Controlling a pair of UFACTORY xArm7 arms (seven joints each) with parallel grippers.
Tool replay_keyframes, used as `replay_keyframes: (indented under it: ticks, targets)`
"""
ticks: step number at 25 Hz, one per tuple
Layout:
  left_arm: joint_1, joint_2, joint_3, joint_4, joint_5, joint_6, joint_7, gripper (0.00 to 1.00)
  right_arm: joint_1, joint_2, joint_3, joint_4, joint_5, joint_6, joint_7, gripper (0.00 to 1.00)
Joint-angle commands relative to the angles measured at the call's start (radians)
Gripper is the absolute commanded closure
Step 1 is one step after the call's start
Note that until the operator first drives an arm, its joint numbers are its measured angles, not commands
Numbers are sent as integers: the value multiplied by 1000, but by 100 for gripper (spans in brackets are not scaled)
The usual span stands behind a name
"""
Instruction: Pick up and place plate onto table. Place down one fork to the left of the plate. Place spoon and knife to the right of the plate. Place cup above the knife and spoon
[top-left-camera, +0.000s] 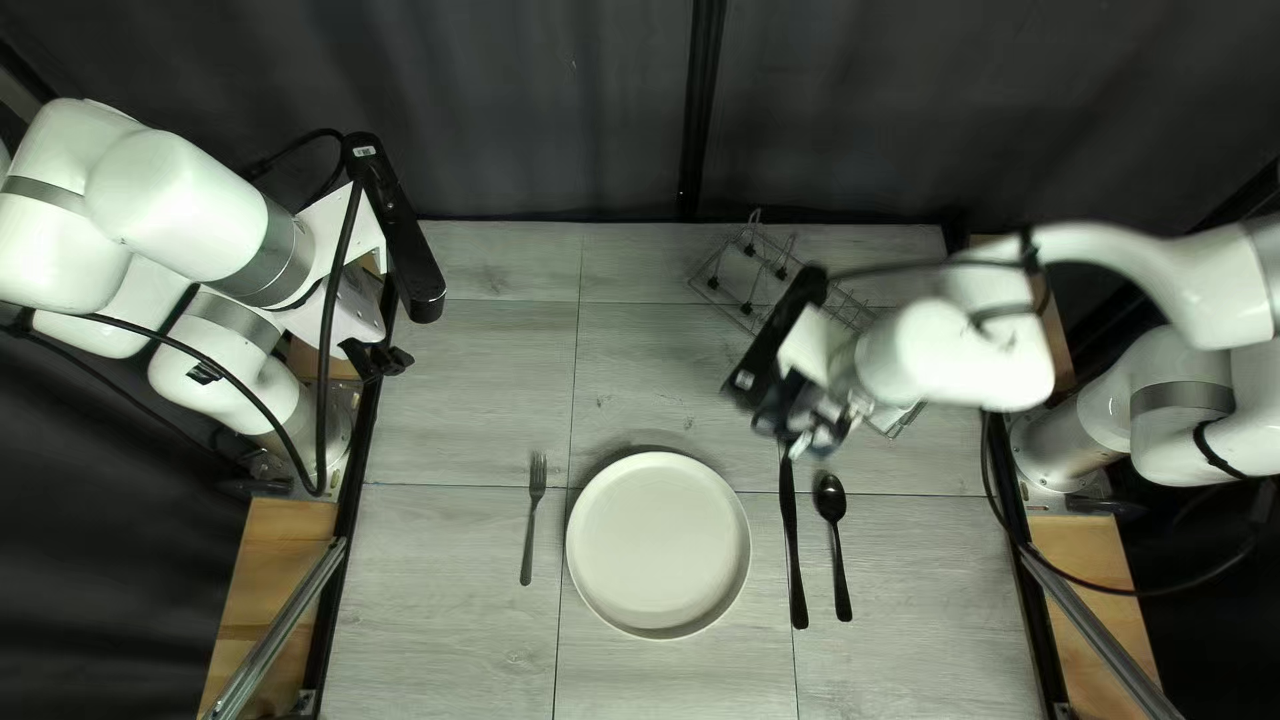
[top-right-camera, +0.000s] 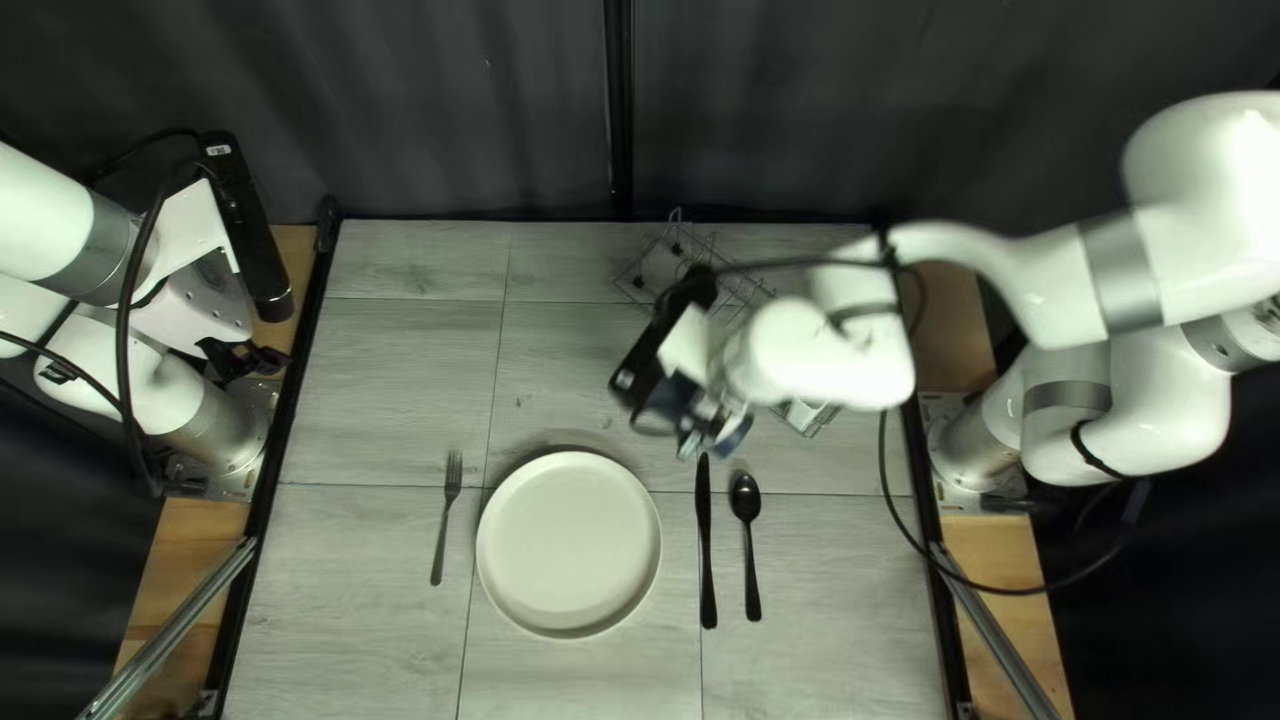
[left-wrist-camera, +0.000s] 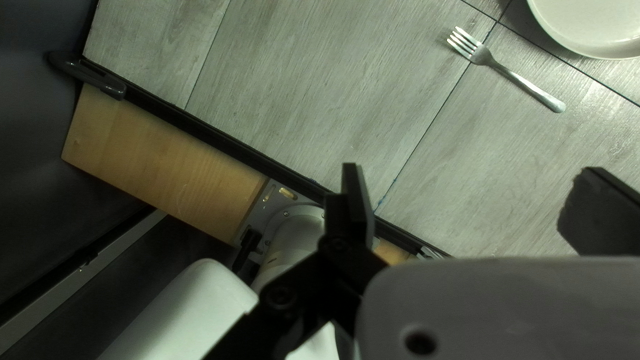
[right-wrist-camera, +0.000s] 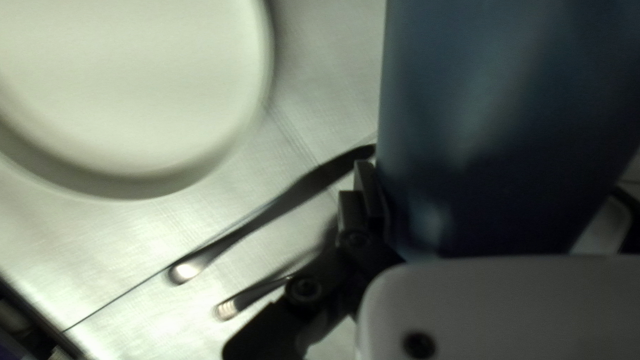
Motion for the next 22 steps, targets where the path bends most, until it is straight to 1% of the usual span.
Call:
replay_keyframes:
  ticks: [1,3,4,5,6,7,8,10,11,12,15,18,22]
  targets:
    - [0,0,0,0,0,0,0,0,1,1,1,1,0,-1,1,100]
    - [0,0,0,0,0,0,0,0,8,29,29,-1,-18,-48,45,100]
    - [0,0,0,0,0,0,0,0,11,101,67,42,-71,-63,131,100]
    - [0,0,0,0,0,0,0,0,18,144,85,69,-105,-68,181,100]
    - [0,0,0,0,0,0,0,0,29,180,96,92,-131,-81,220,100]
    - [0,0,0,0,0,0,0,0,52,248,106,138,-187,-93,290,100]
    - [0,0,0,0,0,0,0,0,59,268,108,151,-203,-96,308,100]
    - [0,0,0,0,0,0,0,0,90,360,94,207,-269,-126,362,100]
    - [0,0,0,0,0,0,0,0,93,377,93,220,-281,-128,370,100]
    - [0,0,0,0,0,0,0,0,107,426,84,256,-311,-138,387,100]
    - [0,0,0,0,0,0,0,0,126,509,63,308,-363,-165,406,100]
    - [0,0,0,0,0,0,0,0,129,554,52,330,-385,-184,403,100]
    - [0,0,0,0,0,0,0,0,155,642,31,384,-428,-198,414,100]
